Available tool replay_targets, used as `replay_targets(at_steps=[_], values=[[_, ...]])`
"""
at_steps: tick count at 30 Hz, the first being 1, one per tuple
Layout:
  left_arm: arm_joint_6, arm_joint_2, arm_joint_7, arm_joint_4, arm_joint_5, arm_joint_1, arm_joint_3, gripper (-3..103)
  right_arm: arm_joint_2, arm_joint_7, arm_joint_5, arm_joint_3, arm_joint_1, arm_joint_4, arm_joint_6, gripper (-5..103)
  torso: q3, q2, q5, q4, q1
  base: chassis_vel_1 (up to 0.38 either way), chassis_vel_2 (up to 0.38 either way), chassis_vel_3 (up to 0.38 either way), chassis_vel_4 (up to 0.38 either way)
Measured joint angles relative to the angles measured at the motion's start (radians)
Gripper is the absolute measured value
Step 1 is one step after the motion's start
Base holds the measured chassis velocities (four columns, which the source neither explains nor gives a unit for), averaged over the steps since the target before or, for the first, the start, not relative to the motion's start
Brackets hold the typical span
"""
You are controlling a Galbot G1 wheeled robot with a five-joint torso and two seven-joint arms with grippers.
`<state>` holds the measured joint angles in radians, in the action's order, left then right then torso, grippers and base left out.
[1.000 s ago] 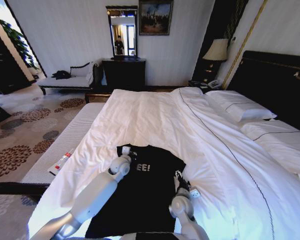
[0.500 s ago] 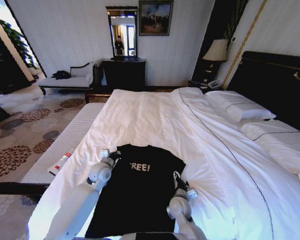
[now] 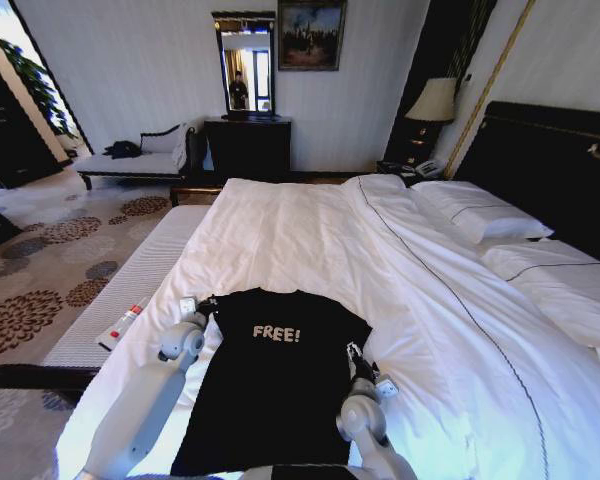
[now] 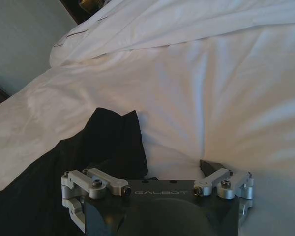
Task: Fold the clothes on the bed.
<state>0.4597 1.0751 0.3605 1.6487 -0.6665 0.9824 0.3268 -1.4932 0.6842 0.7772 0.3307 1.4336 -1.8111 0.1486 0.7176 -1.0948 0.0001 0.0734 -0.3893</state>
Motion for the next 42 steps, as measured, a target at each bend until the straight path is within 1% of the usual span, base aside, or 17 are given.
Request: replay_targets(at_steps=[7, 22, 29, 33, 40, 42], values=[[-0.026, -0.018, -0.015, -0.023, -0.001, 0.015, 0.042, 0, 0.007, 0.003, 0.004, -0.001, 0.002, -0.011, 0.000, 100, 0.000, 0.000, -0.0001, -0.0001, 0.000, 0.000, 0.000, 0.000, 0.000], [-0.070, -0.040, -0.020, -0.075, -0.004, 0.059, 0.110, 0, 0.018, 0.010, 0.006, 0.019, 0.015, -0.035, 0.000, 100, 0.000, 0.000, -0.0003, 0.0001, 0.000, 0.000, 0.000, 0.000, 0.000], [-0.083, -0.044, -0.025, -0.112, -0.002, 0.044, 0.113, 0, 0.021, 0.016, 0.005, 0.020, 0.014, -0.040, 0.000, 100, 0.000, 0.000, -0.0003, 0.0001, 0.000, 0.000, 0.000, 0.000, 0.000], [-0.096, -0.046, -0.026, -0.149, 0.006, 0.013, 0.086, 0, 0.020, 0.018, 0.003, 0.021, 0.010, -0.040, -0.001, 100, 0.000, 0.000, -0.0002, 0.0000, 0.000, 0.000, 0.000, 0.000, 0.000], [-0.106, -0.044, -0.028, -0.177, 0.009, -0.024, 0.060, 0, 0.022, 0.019, 0.002, 0.026, 0.004, -0.041, -0.001, 100, 0.000, 0.000, -0.0001, 0.0000, 0.000, 0.000, 0.000, 0.000, 0.000], [-0.113, -0.055, -0.028, -0.185, 0.011, -0.035, 0.047, 0, 0.024, 0.019, 0.002, 0.028, 0.004, -0.045, -0.001, 100, 0.000, 0.000, -0.0002, 0.0002, 0.000, 0.000, 0.000, 0.000, 0.000]])
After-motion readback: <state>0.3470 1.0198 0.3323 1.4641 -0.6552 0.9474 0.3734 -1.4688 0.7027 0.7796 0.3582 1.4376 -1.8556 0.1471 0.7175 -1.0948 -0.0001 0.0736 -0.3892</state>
